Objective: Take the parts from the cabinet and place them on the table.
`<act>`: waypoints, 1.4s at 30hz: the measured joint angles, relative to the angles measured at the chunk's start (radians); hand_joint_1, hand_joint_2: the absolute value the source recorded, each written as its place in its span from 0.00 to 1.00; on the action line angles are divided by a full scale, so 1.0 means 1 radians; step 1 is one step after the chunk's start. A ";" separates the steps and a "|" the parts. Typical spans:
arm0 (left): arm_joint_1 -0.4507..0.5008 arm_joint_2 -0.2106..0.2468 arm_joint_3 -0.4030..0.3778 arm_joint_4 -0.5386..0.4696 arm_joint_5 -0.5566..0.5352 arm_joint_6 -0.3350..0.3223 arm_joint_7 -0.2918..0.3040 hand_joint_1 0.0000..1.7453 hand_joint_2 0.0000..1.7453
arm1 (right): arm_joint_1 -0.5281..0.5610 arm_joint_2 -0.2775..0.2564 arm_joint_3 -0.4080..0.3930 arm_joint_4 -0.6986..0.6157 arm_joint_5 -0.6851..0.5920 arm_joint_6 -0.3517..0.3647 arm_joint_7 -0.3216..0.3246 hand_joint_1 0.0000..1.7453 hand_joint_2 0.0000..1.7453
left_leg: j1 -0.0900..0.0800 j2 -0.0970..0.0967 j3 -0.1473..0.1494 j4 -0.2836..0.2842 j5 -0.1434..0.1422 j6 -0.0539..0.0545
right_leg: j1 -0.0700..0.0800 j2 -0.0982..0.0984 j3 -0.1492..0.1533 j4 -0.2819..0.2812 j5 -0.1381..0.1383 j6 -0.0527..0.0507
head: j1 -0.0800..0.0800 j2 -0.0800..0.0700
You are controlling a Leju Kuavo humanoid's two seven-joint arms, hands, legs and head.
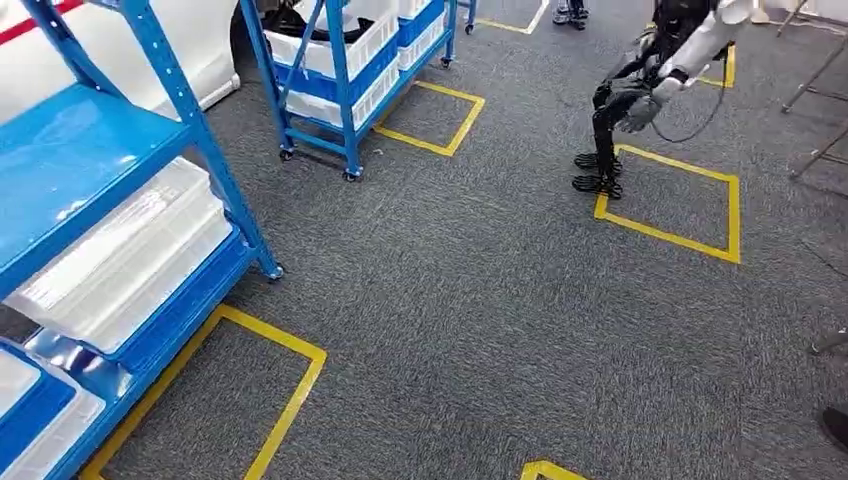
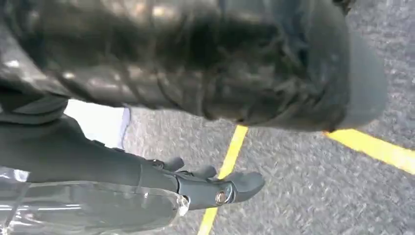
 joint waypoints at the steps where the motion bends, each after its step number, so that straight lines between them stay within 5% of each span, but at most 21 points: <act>1: -0.001 0.000 0.000 0.000 0.000 0.000 0.000 0.00 0.00 | 0.001 0.000 0.000 0.000 0.001 0.002 0.000 0.00 0.00 | -0.001 -0.009 -0.003 0.000 0.001 0.001 | 0.000 0.013 -0.040 0.079 -0.037 0.001 | 0.000 0.000; 4: -0.001 0.000 0.002 0.000 0.000 0.000 0.000 0.00 0.00 | 0.007 0.000 0.000 0.001 0.001 0.005 0.001 0.00 0.00 | -0.007 -0.046 -0.006 0.002 0.002 0.003 | 0.001 0.019 -0.110 0.203 -0.051 -0.005 | 0.000 0.000; 7: 0.000 0.000 0.003 0.000 0.000 0.000 0.001 0.00 0.00 | 0.009 0.000 0.000 0.001 0.004 0.006 0.001 0.00 0.00 | -0.009 -0.092 -0.005 0.007 0.002 0.002 | 0.008 0.053 -0.019 -0.015 0.089 -0.025 | 0.000 0.000; 8: 0.000 -0.001 0.003 0.000 0.000 0.000 0.001 0.00 0.00 | 0.010 0.000 0.000 0.001 0.005 0.006 0.001 0.00 0.00 | -0.006 -0.102 -0.008 0.007 0.004 -0.001 | 0.008 0.117 0.006 -0.081 0.099 -0.035 | 0.000 0.000; 9: -0.002 -0.002 0.003 0.000 0.000 0.000 0.001 0.00 0.00 | 0.011 0.000 0.000 0.001 0.007 0.006 0.001 0.00 0.00 | -0.011 -0.113 -0.013 0.013 0.004 -0.008 | 0.007 0.128 0.008 -0.095 0.098 -0.034 | 0.000 0.000; 12: 0.003 -0.001 0.005 0.000 0.000 0.000 0.002 0.00 0.00 | 0.005 0.000 0.000 0.001 0.010 0.006 0.001 0.00 0.00 | -0.001 -0.151 -0.021 0.003 0.016 -0.030 | 0.015 0.086 0.010 -0.095 0.101 -0.037 | 0.000 0.000; 13: 0.003 0.002 0.006 0.000 0.001 0.000 0.002 0.00 0.00 | 0.005 0.001 0.000 0.001 0.010 0.006 0.001 0.00 0.00 | -0.005 -0.154 -0.026 0.007 0.014 -0.035 | 0.000 0.069 0.015 -0.110 0.109 -0.045 | 0.000 0.000; 15: 0.002 0.001 0.006 0.000 0.000 0.000 0.002 0.00 0.00 | 0.008 0.002 0.000 0.001 0.010 0.006 0.001 0.00 0.00 | -0.009 -0.036 -0.062 0.087 -0.047 -0.039 | 0.006 0.036 0.022 -0.118 0.113 -0.057 | -0.002 0.000; 17: -0.002 0.001 0.006 0.000 0.000 0.000 0.002 0.00 0.00 | 0.013 0.003 0.000 0.001 0.010 0.008 0.001 0.00 0.00 | -0.007 -0.008 -0.140 0.253 -0.129 -0.049 | 0.011 0.001 0.020 -0.117 0.111 -0.059 | -0.002 0.000; 19: -0.001 0.001 0.006 0.000 0.000 0.000 0.002 0.00 0.00 | 0.014 0.003 0.000 0.001 0.010 0.008 0.001 0.00 0.00 | -0.006 -0.002 -0.171 0.327 -0.137 -0.055 | 0.011 -0.034 0.020 -0.116 0.108 -0.059 | -0.002 0.000; 22: 0.005 0.003 0.007 0.000 0.000 0.000 0.002 0.00 0.00 | 0.012 0.005 0.000 0.001 0.010 0.008 0.001 0.00 0.00 | -0.005 0.026 -0.048 0.110 -0.026 -0.053 | 0.010 -0.074 0.028 -0.114 0.100 -0.051 | -0.002 0.000; 23: 0.003 0.003 0.007 0.000 0.000 0.000 0.002 0.00 0.00 | 0.012 0.006 0.000 0.001 0.010 0.008 0.001 0.00 0.00 | -0.009 0.087 0.003 0.018 -0.006 -0.046 | 0.014 -0.087 0.033 -0.112 0.095 -0.045 | -0.002 0.000; 24: 0.000 0.003 0.007 0.000 -0.002 -0.002 0.002 0.00 0.00 | 0.013 0.007 0.000 0.001 0.010 0.008 0.001 0.00 0.00 | -0.017 0.100 0.010 0.008 -0.012 -0.034 | 0.022 -0.097 0.034 -0.108 0.089 -0.038 | -0.002 0.000; 28: 0.005 0.003 0.008 0.000 -0.001 -0.003 0.003 0.00 0.00 | 0.000 0.007 0.000 0.001 0.010 0.009 0.001 0.00 0.00 | -0.014 0.047 0.004 0.001 -0.009 -0.008 | 0.021 -0.130 0.049 -0.111 0.080 -0.020 | -0.002 0.000; 30: 0.004 0.002 0.008 0.000 -0.001 -0.005 0.003 0.00 0.00 | 0.002 0.006 0.000 0.001 0.010 0.009 0.001 0.00 0.00 | -0.007 0.027 0.008 -0.004 -0.002 0.004 | 0.013 -0.019 0.028 -0.052 0.032 -0.009 | -0.002 0.000; 33: -0.003 0.002 0.008 0.000 -0.002 -0.006 0.003 0.00 0.00 | 0.011 0.006 0.000 0.001 0.010 0.009 0.001 0.00 0.00 | -0.008 -0.013 0.002 -0.002 0.000 0.009 | 0.010 0.019 -0.086 0.179 -0.075 -0.007 | -0.002 0.000; 35: -0.002 0.002 0.008 0.000 -0.003 -0.006 0.003 0.00 0.00 | 0.012 0.007 0.000 0.001 0.010 0.009 0.001 0.00 0.00 | -0.008 -0.044 0.003 0.000 0.000 0.009 | 0.008 0.020 -0.100 0.192 -0.046 -0.008 | -0.002 0.000; 37: -0.001 0.002 0.008 0.000 -0.004 -0.007 0.003 0.00 0.00 | 0.012 0.006 0.000 0.001 0.012 0.008 0.001 0.00 0.00 | -0.008 -0.080 0.006 0.006 -0.003 0.004 | 0.004 0.034 -0.033 0.029 0.065 -0.012 | -0.002 0.000; 38: 0.000 0.002 0.008 0.000 -0.004 -0.008 0.003 0.00 0.00 | 0.013 0.006 0.000 0.001 0.012 0.008 0.001 0.00 0.00 | -0.007 -0.094 0.004 0.009 -0.005 0.001 | 0.001 0.071 0.001 -0.055 0.107 -0.015 | -0.002 0.000; 39: -0.002 0.000 0.008 0.000 -0.004 -0.009 0.003 0.00 0.00 | 0.016 0.006 0.000 0.001 0.012 0.009 0.002 0.00 0.00 | -0.010 -0.103 -0.003 0.016 -0.005 -0.005 | -0.002 0.136 0.006 -0.079 0.093 -0.017 | -0.002 0.000; 42: 0.002 0.000 0.008 0.000 -0.005 -0.009 0.003 0.00 0.00 | 0.010 0.006 0.000 0.001 0.013 0.008 0.001 0.00 0.00 | -0.003 -0.140 -0.014 0.010 0.004 -0.026 | 0.006 0.102 0.005 -0.082 0.098 -0.024 | -0.001 0.000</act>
